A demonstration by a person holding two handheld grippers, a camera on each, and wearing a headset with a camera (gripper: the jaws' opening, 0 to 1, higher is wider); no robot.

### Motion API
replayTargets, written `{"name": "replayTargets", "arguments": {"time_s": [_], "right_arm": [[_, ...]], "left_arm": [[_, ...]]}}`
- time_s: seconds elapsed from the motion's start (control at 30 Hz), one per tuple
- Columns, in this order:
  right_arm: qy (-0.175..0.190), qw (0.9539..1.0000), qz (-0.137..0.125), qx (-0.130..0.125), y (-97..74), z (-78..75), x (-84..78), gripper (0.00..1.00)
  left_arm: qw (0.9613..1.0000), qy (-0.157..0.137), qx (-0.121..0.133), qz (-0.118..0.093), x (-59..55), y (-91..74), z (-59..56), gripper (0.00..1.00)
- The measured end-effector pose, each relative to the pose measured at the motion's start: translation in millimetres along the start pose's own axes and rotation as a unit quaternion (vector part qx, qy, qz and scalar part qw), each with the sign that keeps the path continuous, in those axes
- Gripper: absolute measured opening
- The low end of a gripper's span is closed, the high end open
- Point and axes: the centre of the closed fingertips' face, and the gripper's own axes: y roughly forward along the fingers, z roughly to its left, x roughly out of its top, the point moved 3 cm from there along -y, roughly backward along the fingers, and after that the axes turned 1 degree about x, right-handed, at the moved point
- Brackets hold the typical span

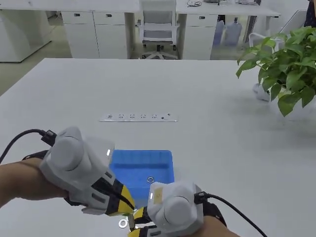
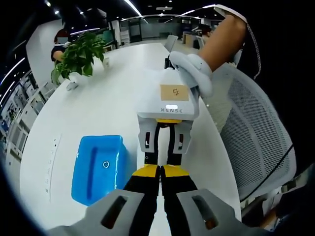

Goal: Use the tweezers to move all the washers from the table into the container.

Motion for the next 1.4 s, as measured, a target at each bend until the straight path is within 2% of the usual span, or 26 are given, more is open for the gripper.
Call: {"name": "replayTargets", "arguments": {"time_s": [0.2, 1.0, 1.4], "right_arm": [[0.002, 1.0000, 0.000, 0.003, 1.5, -0.1, -0.8, 0.13], [0.022, 0.9997, 0.003, 0.012, 1.6, 1.5, -1.1, 0.09], [0.016, 0.9998, 0.003, 0.013, -8.9, 1.8, 4.3, 0.09]], "left_arm": [[1.0000, -0.006, -0.002, -0.007, 0.4, 0.7, 0.1, 0.05], [1.0000, -0.006, -0.006, -0.004, 0.6, 0.6, -0.3, 0.05], [0.9997, -0.012, -0.011, -0.020, 9.3, -5.6, -0.1, 0.05]]}}
